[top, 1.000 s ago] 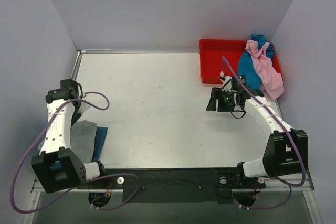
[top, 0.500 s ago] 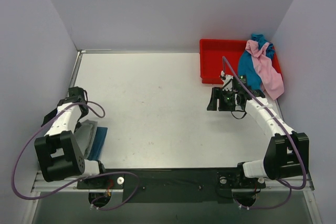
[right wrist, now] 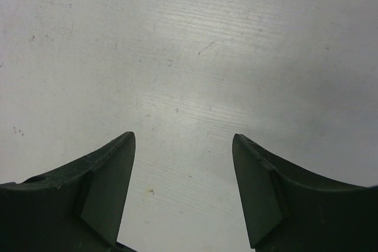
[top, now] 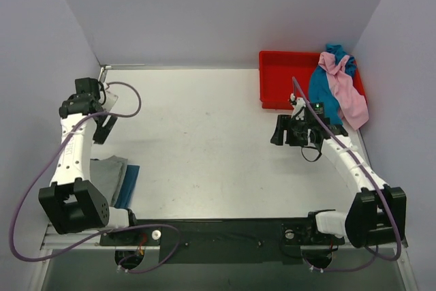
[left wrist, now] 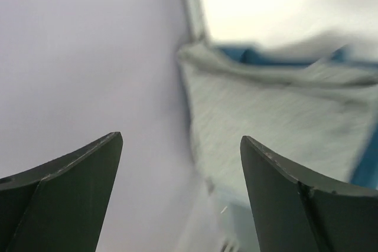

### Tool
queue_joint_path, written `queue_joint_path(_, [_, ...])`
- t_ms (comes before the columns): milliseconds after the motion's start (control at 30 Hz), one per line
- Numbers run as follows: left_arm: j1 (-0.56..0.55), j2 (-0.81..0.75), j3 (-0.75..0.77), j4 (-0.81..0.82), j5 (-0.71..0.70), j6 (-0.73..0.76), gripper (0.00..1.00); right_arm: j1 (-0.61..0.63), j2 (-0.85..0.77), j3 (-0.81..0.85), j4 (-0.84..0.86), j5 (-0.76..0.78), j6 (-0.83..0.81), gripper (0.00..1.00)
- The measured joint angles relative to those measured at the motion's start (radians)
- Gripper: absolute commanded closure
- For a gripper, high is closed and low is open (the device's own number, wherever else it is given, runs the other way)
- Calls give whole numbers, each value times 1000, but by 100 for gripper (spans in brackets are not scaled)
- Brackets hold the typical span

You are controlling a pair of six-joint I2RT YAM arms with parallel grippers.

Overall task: Fold and stack the t-shirts
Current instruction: Put the neatly folded tshirt into the corner of the board with the left arm

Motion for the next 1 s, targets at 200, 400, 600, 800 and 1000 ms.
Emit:
queue_joint_path(200, [-49, -167, -92, 192, 469, -124, 7, 0, -247, -192, 162, 84, -3, 33])
queue_joint_path(400, [-254, -352, -446, 519, 621, -274, 7, -2, -461, -441, 400, 256, -28, 24])
queue_joint_path(600, [-278, -326, -634, 738, 685, -396, 7, -13, -552, -623, 581, 422, -41, 8])
queue_joint_path(800, [-278, -373, -839, 1038, 629, -501, 7, -13, -655, -802, 717, 525, -41, 0])
queue_joint_path(1000, [-278, -375, -914, 1160, 575, -531, 7, -13, -703, -840, 779, 565, -40, 0])
